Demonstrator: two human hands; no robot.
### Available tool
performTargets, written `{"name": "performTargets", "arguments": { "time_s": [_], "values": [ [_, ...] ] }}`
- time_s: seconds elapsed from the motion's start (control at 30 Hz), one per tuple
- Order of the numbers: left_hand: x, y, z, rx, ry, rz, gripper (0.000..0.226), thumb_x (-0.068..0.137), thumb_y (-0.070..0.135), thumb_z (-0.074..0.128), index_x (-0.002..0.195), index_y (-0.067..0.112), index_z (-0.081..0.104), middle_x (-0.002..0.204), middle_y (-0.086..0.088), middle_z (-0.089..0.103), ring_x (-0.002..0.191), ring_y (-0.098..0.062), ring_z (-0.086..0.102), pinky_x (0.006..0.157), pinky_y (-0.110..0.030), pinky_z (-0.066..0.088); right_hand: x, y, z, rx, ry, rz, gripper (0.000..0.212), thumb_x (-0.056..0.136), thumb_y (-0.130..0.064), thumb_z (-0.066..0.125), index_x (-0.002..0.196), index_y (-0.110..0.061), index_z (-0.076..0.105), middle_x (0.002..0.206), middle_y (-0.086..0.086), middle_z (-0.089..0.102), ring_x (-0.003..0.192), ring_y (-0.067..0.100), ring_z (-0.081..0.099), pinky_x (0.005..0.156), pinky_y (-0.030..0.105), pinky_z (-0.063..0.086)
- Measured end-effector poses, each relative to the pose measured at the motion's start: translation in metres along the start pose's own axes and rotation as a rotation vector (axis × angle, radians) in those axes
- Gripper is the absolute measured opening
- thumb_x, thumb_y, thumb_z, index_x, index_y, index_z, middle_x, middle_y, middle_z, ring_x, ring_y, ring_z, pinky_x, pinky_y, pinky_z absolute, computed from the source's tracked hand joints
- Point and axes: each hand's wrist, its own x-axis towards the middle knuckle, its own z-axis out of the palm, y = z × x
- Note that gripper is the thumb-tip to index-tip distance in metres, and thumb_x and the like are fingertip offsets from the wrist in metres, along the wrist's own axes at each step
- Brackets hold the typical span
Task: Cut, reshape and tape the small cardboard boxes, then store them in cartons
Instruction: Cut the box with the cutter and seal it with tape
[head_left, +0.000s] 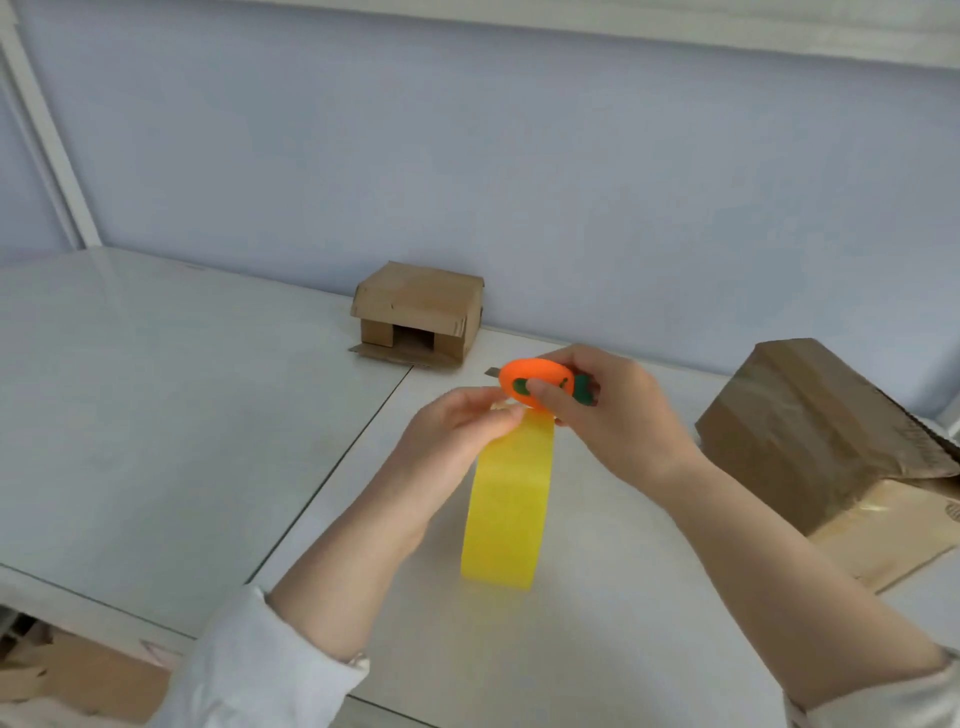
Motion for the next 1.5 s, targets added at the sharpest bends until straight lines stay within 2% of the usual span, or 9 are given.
{"name": "performTargets", "arguments": {
  "time_s": [0.27,0.4,0.57,0.73,0.87,1.07,1.17,1.33,1.5],
  "values": [
    [-0.001,0.01,0.017,0.225,0.242,0.238,0.03,0.083,0.031,0.065,0.059,0.02,0.051,0.062,0.015,0.057,0.066,0.001,0.052,0.061,-0.011,0.035,-0.023,-0.008,0.014,-0.049,0.374,-0.097,0.008,0.083,-0.024,0.067,0.081,-0.02,0.061,0.065,-0.018,0.051,0.066,-0.005,0.049,0.059,0.007,0.036],
    [-0.013,0.028,0.043,0.206,0.27,0.469,0.028,0.085,0.024,0.064,0.061,0.024,0.05,0.071,0.008,0.063,0.081,-0.007,0.059,0.078,-0.014,0.042,-0.026,-0.021,-0.009,0.13,0.499,0.1,0.022,0.085,-0.03,0.064,0.073,-0.021,0.048,0.065,-0.011,0.052,0.06,0.0,0.05,0.056,0.011,0.038],
    [-0.026,0.057,0.079,0.095,0.239,0.594,0.025,0.085,0.019,0.065,0.065,0.02,0.05,0.068,0.011,0.059,0.069,0.002,0.054,0.067,-0.004,0.037,-0.036,-0.023,-0.098,0.627,0.668,0.234,0.012,0.093,-0.025,0.054,0.095,-0.014,0.052,0.084,-0.003,0.064,0.062,-0.001,0.066,0.052,0.014,0.048],
    [-0.033,0.075,0.117,-0.03,0.129,0.557,0.017,0.085,0.022,0.065,0.07,0.02,0.057,0.069,0.013,0.062,0.068,0.0,0.055,0.069,-0.016,0.04,-0.096,0.062,-0.19,0.364,0.959,0.47,0.019,0.09,-0.028,0.057,0.106,-0.02,0.05,0.102,0.0,0.061,0.073,0.011,0.06,0.069,0.023,0.049],
    [-0.037,0.078,0.154,0.002,0.093,0.576,0.018,0.087,0.022,0.063,0.07,0.02,0.055,0.069,0.013,0.059,0.068,-0.002,0.053,0.069,-0.02,0.038,-0.138,0.154,-0.192,0.04,0.66,0.816,0.031,0.086,-0.029,0.064,0.105,-0.006,0.056,0.103,0.012,0.06,0.082,0.027,0.054,0.073,0.037,0.044],
    [-0.042,0.087,0.191,0.127,0.056,0.59,0.018,0.085,0.03,0.062,0.071,0.02,0.056,0.073,0.01,0.063,0.071,-0.005,0.056,0.072,-0.023,0.04,-0.153,0.189,-0.168,-0.272,0.258,0.823,0.033,0.089,-0.04,0.057,0.109,-0.014,0.061,0.1,0.003,0.059,0.095,0.023,0.053,0.076,0.032,0.044],
    [-0.044,0.098,0.205,0.151,0.049,0.584,0.018,0.089,0.022,0.06,0.072,0.02,0.056,0.076,0.004,0.067,0.072,-0.006,0.058,0.071,-0.023,0.043,-0.159,0.166,-0.18,-0.158,0.39,0.628,0.049,0.085,-0.052,0.056,0.125,-0.023,0.054,0.133,0.002,0.046,0.126,0.021,0.036,0.095,0.031,0.038],
    [-0.022,0.123,0.235,0.17,0.125,0.646,0.02,0.083,0.026,0.063,0.068,0.018,0.053,0.084,-0.012,0.068,0.082,-0.024,0.063,0.075,-0.034,0.047,-0.162,0.082,-0.198,0.311,0.188,-0.116,0.042,0.073,-0.065,0.056,0.108,-0.042,0.057,0.112,-0.022,0.059,0.111,-0.001,0.052,0.082,0.008,0.043],
    [0.032,0.16,0.251,0.185,0.069,0.568,0.022,0.081,0.029,0.063,0.064,0.023,0.05,0.082,-0.004,0.069,0.086,-0.024,0.065,0.081,-0.04,0.052,-0.11,0.069,-0.214,0.319,0.21,-0.1,0.033,0.076,-0.043,0.062,0.103,-0.024,0.059,0.097,-0.002,0.072,0.093,0.01,0.067,0.083,0.031,0.055]
  ]
}}
